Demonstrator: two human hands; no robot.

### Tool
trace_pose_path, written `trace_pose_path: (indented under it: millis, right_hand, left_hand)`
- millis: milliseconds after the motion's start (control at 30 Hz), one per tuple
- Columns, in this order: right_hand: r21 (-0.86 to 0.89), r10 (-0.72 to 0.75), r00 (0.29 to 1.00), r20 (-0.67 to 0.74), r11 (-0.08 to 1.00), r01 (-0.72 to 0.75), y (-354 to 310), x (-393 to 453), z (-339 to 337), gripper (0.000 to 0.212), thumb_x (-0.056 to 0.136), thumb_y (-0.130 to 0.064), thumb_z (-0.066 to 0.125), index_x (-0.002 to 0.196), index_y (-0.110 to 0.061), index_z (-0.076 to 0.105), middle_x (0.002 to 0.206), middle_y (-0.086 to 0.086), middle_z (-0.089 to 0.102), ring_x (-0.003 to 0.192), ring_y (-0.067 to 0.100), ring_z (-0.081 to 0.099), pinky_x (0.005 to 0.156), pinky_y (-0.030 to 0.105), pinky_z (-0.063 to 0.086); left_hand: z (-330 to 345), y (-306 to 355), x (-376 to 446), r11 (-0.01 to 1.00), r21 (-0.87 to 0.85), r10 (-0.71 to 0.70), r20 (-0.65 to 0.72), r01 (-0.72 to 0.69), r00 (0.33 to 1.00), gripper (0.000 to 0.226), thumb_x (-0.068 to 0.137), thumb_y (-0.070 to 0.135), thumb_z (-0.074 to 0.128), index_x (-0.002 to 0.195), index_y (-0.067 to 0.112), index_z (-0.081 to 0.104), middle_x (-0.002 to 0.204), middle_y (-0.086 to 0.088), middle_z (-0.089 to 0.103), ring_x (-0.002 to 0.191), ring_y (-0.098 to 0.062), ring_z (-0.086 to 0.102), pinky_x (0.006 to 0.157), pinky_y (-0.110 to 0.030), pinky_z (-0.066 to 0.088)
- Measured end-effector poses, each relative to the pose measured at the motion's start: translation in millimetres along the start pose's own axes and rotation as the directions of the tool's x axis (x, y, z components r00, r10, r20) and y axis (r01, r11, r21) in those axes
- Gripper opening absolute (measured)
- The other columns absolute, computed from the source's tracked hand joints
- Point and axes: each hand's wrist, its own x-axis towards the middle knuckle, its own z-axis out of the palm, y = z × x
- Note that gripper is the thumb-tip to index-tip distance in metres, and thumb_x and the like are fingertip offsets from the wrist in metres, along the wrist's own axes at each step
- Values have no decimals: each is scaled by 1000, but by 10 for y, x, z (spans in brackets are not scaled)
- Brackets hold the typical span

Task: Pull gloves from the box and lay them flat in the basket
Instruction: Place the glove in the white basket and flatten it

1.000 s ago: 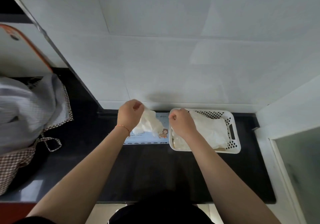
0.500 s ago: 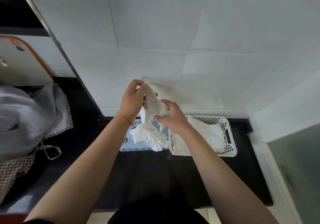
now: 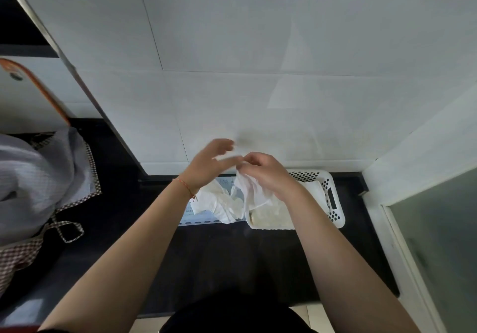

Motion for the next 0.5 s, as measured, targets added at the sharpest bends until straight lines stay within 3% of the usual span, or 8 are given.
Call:
trace_pose_path:
  millis: [67,100,133,200,300,400,500]
  right_hand:
    - [35,31,999,8,999,-31,13,-9,-29,31,85,-41,66,92,-11,69,83,0,69,78,15,66,77,33,51]
    - [58,57,998,10,997,-57,16,-18,-52,44,84,-51,65,95,-9,69,87,4,71,82,19,69,80,37,52]
    - [67,77,997,7,995,-78,28,-25,-88,52,82,-59,64,96,-8,68,89,6,72,84,22,70,80,38,52]
    - [13,88,996,17,996,-89,56,-59,-174,47,82,-57,68,96,-13,69,86,1,70,83,18,66,76,32,48]
    - [-50,137,988,74,990,-134,146,-86,-334,20,84,-29,76,98,-15,71,97,7,72,87,19,67,81,34,53]
    - [29,189,981,-34,982,-188,176,-114,-439,14,82,-16,77,93,-9,71,93,11,72,84,22,66,82,37,55]
    - [38,129,979,-159,992,-124,70,-164,-510,20,80,-16,77,95,-7,68,85,3,65,78,16,61,73,30,47]
  left_hand:
    - [75,77,-11,997,81,-11,242,-9,970,45,78,36,81,118,31,61,110,10,69,103,-4,63,90,-21,49]
    - [101,81,-1,990,141,-23,232,-10,972,39,79,34,80,113,27,64,99,7,70,91,-7,65,82,-21,50]
    - [119,72,22,983,183,-25,158,-5,987,29,81,31,79,106,22,68,88,3,68,79,-10,62,74,-23,48]
    - [137,22,79,982,189,-14,-20,18,1000,11,86,25,73,90,14,70,76,0,62,69,-14,55,66,-27,47]
    - [138,-33,131,997,33,-57,-182,64,982,9,90,20,66,83,15,67,75,1,61,69,-15,56,69,-31,49]
    - [136,-64,130,993,-45,-114,-207,107,972,18,92,18,61,85,2,65,80,-6,61,74,-20,58,76,-39,55]
    - [154,-107,106,991,24,-123,-174,129,977,22,90,15,57,84,-5,65,78,-7,63,75,-20,58,86,-45,54]
